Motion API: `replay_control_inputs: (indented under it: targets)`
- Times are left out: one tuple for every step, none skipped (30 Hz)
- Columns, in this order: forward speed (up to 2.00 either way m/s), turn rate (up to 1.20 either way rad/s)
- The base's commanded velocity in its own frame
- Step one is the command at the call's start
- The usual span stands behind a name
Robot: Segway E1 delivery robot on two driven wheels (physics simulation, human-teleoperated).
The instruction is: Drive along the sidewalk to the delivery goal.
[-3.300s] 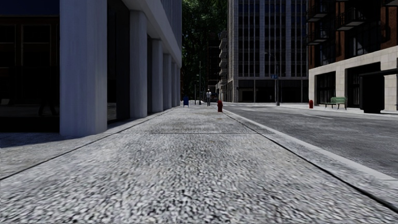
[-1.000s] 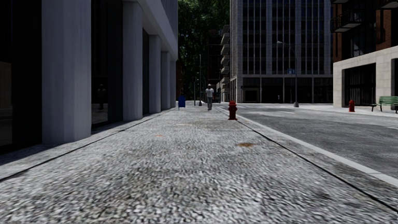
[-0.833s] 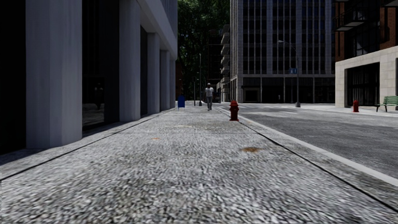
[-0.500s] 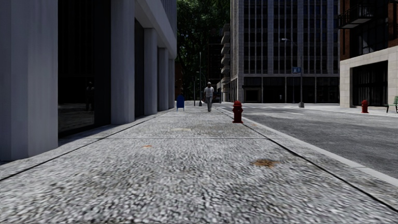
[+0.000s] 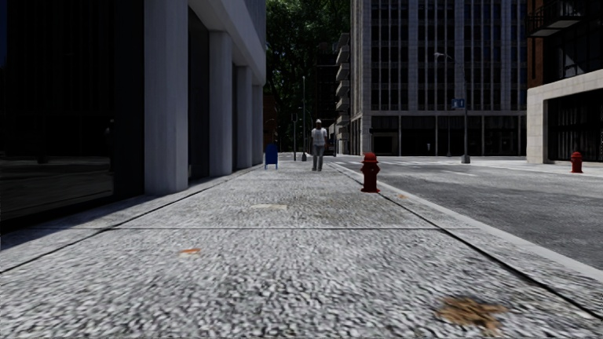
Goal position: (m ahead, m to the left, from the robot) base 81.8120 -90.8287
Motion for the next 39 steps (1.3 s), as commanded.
replay_control_inputs:
  targets:
    - [2.0,0.25]
    - [2.0,0.27]
    - [2.0,0.29]
    - [2.0,0.33]
    - [2.0,0.35]
    - [2.0,0.35]
    - [2.0,0.35]
    - [2.0,0.35]
    - [2.0,0.35]
    - [2.0,0.35]
    - [2.0,0.35]
    - [2.0,0.35]
    - [2.0,0.35]
    - [2.0,0.35]
    - [2.0,0.35]
    - [2.0,0.35]
    - [2.0,0.35]
    - [2.0,0.35]
    - [2.0,0.29]
    - [2.0,0.25]
    - [2.0,0.24]
    - [2.0,0.24]
    - [2.0,0.24]
    - [2.0,0.24]
    - [2.0,0.24]
    - [2.0,0.17]
    - [2.0,0.17]
    - [2.0,0.09]
    - [2.0,0.0]
    - [2.0,0.0]
    - [2.0,0.0]
    - [2.0,0.0]
    - [2.0,0.0]
    - [2.0,0.0]
    - [2.0,0.0]
    - [2.0,0.0]
    - [2.0,0.0]
    - [2.0,0.0]
    - [2.0,0.0]
